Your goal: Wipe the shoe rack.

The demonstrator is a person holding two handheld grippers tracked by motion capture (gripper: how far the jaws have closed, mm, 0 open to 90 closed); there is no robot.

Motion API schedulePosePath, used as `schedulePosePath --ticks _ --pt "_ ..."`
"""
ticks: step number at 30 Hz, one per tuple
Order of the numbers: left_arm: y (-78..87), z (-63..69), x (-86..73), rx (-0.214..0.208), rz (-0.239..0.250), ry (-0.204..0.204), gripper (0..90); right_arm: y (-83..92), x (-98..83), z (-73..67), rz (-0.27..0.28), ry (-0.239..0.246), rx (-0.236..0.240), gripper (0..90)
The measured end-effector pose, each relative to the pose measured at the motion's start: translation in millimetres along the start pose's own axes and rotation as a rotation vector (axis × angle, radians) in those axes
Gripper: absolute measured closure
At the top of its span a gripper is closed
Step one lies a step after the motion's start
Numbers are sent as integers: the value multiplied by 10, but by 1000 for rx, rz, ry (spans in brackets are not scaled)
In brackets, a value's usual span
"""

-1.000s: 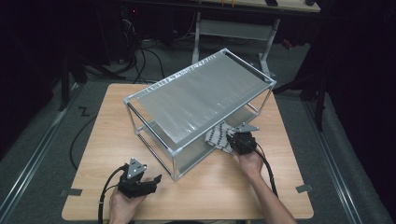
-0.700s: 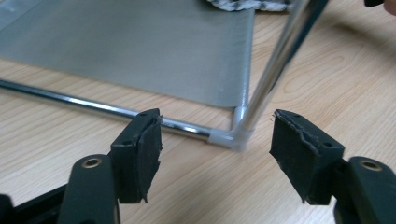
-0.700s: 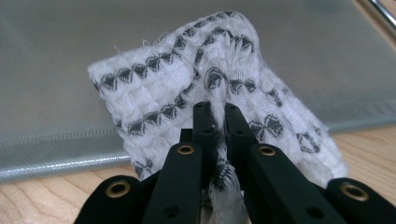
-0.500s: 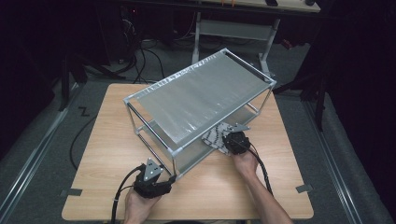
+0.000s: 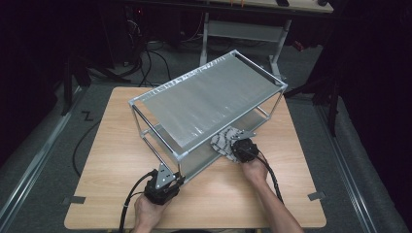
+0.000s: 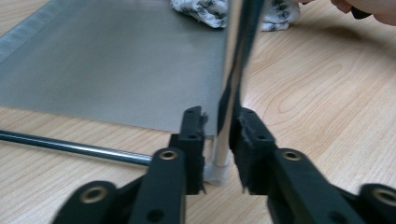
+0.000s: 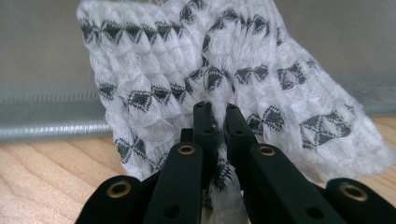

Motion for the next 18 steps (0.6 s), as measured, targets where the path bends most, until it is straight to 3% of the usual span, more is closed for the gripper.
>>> schedulePosePath --ticks 2,9,13,18 --pt "-2 -12 -3 3 -1 -6 800 -8 -15 -5 -9 1 1 870" --pt "0 -23 -8 -22 3 -4 812 12 -3 1 -11 -23 21 870" --pt "7 -19 -14 -33 4 -15 812 99 130 58 47 -56 28 870" --pt "14 -12 -20 -36 2 -18 812 58 256 -9 49 -32 34 869"
Point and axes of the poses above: each handheld gripper's, and its own axes: y roughly backward along the jaws, x roughly out of its top, z roughly to its right, the point moved 10 cm from there along -y, roughly forward along the jaws, and after that the axes turned 2 degrees about -z, right-handed, at the moved point
